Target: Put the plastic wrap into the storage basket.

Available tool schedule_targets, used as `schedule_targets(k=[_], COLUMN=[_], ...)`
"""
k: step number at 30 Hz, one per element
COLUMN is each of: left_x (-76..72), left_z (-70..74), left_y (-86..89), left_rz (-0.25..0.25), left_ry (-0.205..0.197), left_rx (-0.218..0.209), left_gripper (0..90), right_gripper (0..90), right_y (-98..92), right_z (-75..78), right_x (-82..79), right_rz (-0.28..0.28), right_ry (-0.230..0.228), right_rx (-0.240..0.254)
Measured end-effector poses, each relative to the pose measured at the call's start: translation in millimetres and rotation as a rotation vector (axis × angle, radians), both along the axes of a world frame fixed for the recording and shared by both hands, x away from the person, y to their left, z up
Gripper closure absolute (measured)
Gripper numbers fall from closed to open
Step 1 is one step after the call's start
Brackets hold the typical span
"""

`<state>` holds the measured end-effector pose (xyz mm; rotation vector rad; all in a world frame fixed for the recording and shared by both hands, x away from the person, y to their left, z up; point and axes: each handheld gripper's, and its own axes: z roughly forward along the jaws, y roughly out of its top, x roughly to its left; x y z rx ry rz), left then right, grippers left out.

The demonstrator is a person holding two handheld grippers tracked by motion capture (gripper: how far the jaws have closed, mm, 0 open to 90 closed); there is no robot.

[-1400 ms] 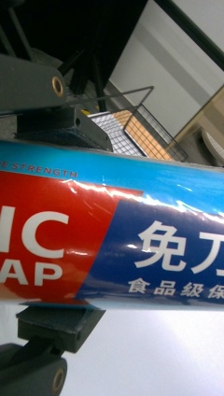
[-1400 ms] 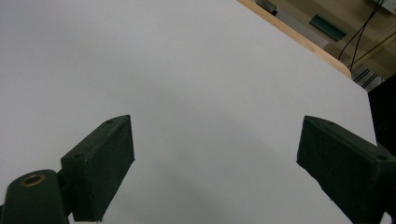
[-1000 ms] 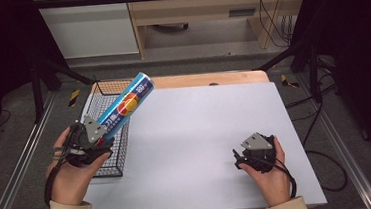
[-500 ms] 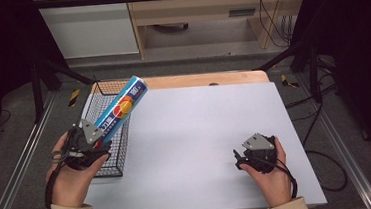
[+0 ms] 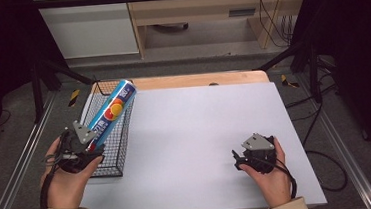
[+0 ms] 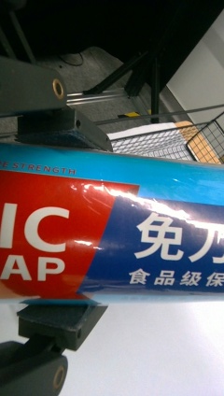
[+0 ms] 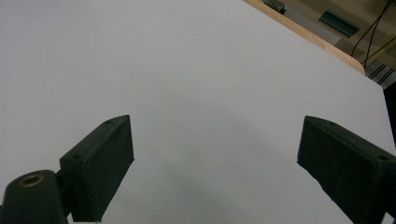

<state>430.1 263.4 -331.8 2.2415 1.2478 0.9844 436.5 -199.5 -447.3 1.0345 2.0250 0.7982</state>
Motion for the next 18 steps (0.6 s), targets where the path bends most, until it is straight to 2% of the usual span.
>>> schedule_targets(k=[4, 10, 15, 18], left_x=[-2.4, 0.3, 3.0, 8.1], left_z=[-0.2, -0.8, -2.1, -4.1], left_y=[1.2, 5.5, 6.2, 4.8], left_rz=[0.012, 0.039, 0.062, 0.072], left_ry=[0.009, 0.02, 0.04, 0.069], left_rx=[0.008, -0.003, -0.005, -0.005], left_gripper=[30.7, 30.8, 31.0, 31.0], right_gripper=[10.9, 11.0, 11.0, 11.0], right_y=[-0.3, 0.7, 0.9, 0.4], right_z=[2.1, 1.8, 1.7, 1.0], right_x=[-1.1, -1.2, -1.6, -1.1], right_rz=[0.002, 0.012, 0.011, 0.006], right_ry=[-0.005, -0.004, -0.001, 0.003], right_rx=[0.01, 0.007, 0.01, 0.016])
